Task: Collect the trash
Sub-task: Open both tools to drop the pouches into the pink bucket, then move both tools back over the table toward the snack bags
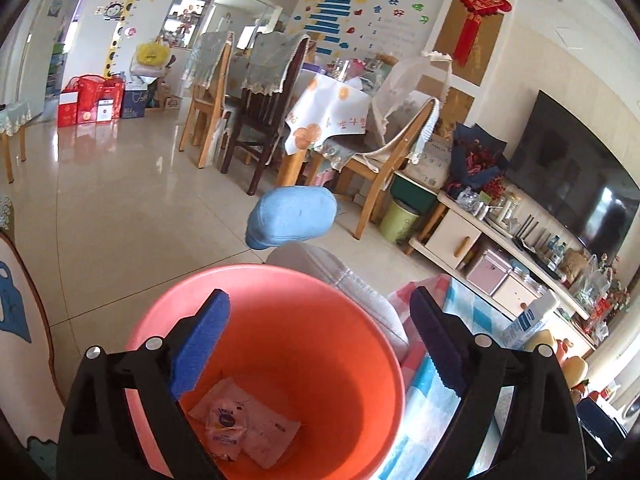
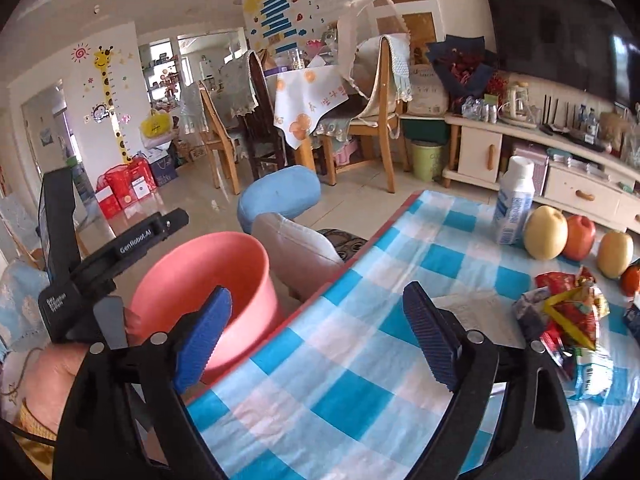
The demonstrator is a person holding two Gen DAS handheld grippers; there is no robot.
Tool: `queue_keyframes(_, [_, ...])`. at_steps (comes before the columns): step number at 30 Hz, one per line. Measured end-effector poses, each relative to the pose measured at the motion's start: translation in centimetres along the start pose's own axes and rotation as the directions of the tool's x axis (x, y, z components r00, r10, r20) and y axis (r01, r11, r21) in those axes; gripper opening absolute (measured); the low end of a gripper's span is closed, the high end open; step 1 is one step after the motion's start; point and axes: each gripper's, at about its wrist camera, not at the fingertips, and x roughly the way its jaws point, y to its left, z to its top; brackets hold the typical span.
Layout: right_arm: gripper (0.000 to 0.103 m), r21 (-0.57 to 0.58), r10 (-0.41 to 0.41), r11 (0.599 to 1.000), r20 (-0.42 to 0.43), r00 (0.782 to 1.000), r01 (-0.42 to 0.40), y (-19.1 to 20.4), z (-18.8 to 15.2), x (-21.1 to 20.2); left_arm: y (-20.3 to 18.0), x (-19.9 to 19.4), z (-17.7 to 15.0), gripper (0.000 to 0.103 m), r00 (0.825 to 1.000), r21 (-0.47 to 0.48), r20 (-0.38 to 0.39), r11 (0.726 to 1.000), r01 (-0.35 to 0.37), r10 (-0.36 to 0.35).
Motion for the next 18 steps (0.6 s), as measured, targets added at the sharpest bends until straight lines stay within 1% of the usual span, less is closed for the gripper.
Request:
queue_keyframes(3, [0.093,-0.044,-0.067,0.997,0.026,0.997,0.068,-0.7,-1.5,-1.8,-1.9,-0.7,-0.3,0.091,1.000,0.081,-0.002,0.996,0.028,-0.028])
queue_keyframes(6, [0.095,-0.048,-0.111,0.993,0.032,0.993,0.112,-2.0,-2.8,-3.3,-4.4,-1.0,-0.5,0.091,1.000,0.170,-0.022,0.985,0.010,-0.006])
queue_keyframes(9, [0.098,-0.034,-0.132,0.991,0.035,0.991,0.133,-3.3,-3.8,-4.5,-6.0,-1.1,-1.1,0.091,0.999,0.204,-0.048,0.979,0.017,-0.008])
queue_keyframes(11, [0.099,-0.036,-0.147,0.988,0.043,0.988,0.148,-4.1,-4.5,-5.5,-6.8,-1.2,-1.4,0.091,0.997,0.208,-0.069,0.977,0.048,-0.035])
queue_keyframes(14, [0.099,-0.053,-0.163,0.985,0.034,0.986,0.164,-5.0,-5.5,-6.5,-8.0,-1.9,-2.5,0.091,0.996,0.240,-0.059,0.968,0.073,-0.060])
queue_keyframes(16, [0.099,-0.063,-0.177,0.982,0.023,0.984,0.178,-5.5,-6.1,-6.8,-8.9,-2.1,-3.2,0.091,0.995,0.272,-0.060,0.957,0.097,-0.084])
queue_keyframes(18, [0.099,-0.053,-0.175,0.983,0.016,0.984,0.176,-5.9,-6.7,-7.2,-10.0,-2.1,-3.9,0.091,0.995,0.305,-0.059,0.948,0.095,-0.080])
